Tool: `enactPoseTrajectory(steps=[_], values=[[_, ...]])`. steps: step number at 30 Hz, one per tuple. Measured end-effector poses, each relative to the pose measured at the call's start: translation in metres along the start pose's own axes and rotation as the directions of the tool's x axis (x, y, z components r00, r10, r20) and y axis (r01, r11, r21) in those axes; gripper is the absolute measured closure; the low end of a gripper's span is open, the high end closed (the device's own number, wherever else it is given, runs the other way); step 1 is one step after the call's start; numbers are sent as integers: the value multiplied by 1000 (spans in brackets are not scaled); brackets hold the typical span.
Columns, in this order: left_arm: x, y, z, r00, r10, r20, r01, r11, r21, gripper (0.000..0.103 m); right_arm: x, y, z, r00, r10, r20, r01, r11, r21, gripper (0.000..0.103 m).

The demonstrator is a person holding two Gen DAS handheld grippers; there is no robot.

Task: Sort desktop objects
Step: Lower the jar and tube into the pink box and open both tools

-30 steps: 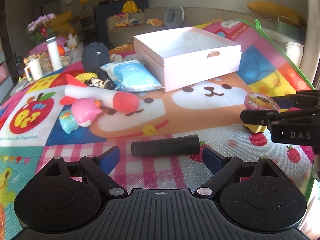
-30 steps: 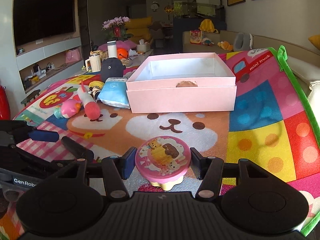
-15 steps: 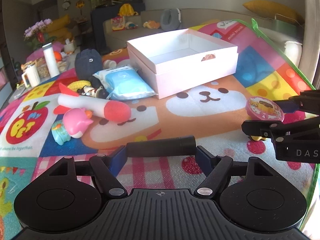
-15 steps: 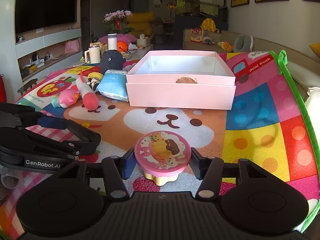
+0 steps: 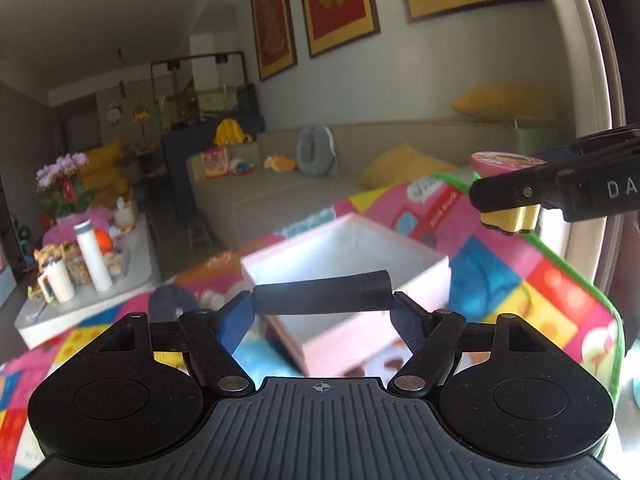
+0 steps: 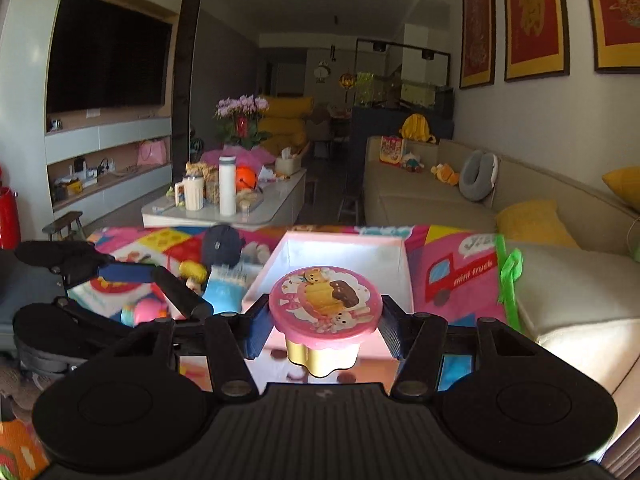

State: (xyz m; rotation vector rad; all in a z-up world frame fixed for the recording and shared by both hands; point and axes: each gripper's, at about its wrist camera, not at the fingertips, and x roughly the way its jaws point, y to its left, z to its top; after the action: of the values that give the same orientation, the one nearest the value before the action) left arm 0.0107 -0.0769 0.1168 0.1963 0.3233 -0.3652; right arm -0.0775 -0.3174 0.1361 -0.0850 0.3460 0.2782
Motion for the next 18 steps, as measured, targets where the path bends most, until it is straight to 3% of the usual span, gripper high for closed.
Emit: enactPoseTrajectory(steps=[2,4,7,12,15,18], values=[[29,4,21,1000,-4,28,5,1000,-13,22,23,-12,27,1000,-7,11,6,999,43,47],[62,14,37,1000,-7,9,7,998,-58,13,54,-26,53,1000,-1,4,1,996,90,47],[73,36,38,999,37,-10,-38,991,-127,7,85,-38,68,999,-52,15,50,992,117,33],[49,65,-8,986,142,-86,-153,979,-139,1,97,-45,44,992,-120,43,114,986,120,13],[35,81,-49,968,179,-177,-208,965,-162,1,107,-35,21,992,-126,3,125,987,98,13],[20,92,-87,945,210,-249,-257,951,-173,1,111,-7,-3,995,-99,-29,99,995,0,14]])
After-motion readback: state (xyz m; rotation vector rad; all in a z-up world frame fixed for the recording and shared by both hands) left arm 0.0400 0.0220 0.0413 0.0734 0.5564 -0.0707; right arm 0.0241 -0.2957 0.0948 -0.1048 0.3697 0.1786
